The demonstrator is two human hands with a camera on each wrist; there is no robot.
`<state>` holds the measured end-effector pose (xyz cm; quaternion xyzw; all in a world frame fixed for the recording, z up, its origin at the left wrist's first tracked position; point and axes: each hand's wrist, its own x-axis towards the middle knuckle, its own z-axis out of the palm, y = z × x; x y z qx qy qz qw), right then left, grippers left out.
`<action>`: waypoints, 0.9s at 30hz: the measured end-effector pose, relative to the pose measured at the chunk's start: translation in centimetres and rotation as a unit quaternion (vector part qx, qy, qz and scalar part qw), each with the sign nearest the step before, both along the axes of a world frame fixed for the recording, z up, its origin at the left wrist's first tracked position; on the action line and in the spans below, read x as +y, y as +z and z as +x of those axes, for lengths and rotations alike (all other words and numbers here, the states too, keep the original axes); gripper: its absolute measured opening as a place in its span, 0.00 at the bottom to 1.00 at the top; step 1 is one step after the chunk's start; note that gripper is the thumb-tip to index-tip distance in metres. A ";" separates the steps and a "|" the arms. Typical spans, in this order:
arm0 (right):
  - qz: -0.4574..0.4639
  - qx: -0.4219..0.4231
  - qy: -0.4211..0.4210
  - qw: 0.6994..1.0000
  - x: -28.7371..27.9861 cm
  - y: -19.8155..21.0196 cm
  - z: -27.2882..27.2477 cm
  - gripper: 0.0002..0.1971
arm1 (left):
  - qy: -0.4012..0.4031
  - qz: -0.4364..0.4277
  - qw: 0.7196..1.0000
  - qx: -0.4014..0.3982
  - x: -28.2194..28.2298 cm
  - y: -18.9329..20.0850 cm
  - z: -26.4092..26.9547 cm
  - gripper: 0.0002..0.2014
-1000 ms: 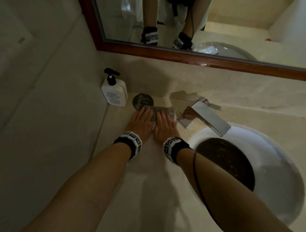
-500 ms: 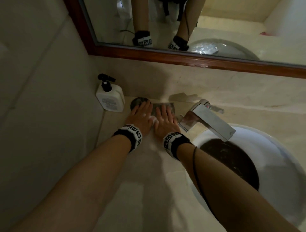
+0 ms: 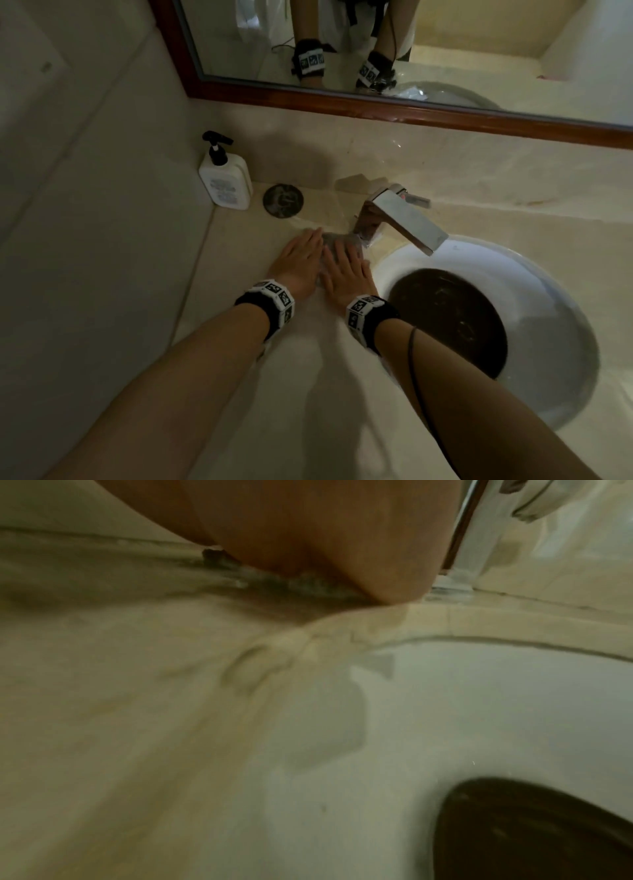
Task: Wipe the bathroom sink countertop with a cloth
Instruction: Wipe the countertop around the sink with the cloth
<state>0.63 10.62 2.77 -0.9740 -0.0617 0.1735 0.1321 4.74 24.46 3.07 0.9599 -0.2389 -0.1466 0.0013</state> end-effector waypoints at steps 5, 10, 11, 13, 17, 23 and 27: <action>0.020 0.045 -0.004 0.999 -1.2 0.1 -3.7 0.29 | 0.074 -0.066 0.995 0.031 -2.3 -0.1 -4.4 0.28; 0.026 0.056 0.030 0.998 -1.5 0.6 -3.8 0.29 | 0.118 -0.100 0.987 0.049 -2.0 -0.9 -5.0 0.28; 0.020 0.058 0.040 0.997 -1.4 0.6 -3.3 0.30 | 0.124 -0.096 0.987 0.047 -1.5 -1.1 -4.8 0.28; 0.010 0.057 0.063 0.996 -1.0 0.5 -2.1 0.30 | 0.131 -0.081 0.987 0.050 -0.6 -1.2 -4.1 0.28; 0.015 0.051 0.084 0.995 1.0 0.4 0.3 0.30 | 0.152 -0.074 0.984 0.060 1.7 -0.5 -2.1 0.28; 0.010 0.024 0.086 0.996 6.1 0.1 4.5 0.30 | 0.164 -0.058 0.985 -0.002 6.3 -0.9 1.6 0.29; 0.004 0.006 0.110 0.994 8.5 0.1 6.7 0.30 | 0.166 -0.056 0.985 -0.008 8.9 -1.2 3.6 0.28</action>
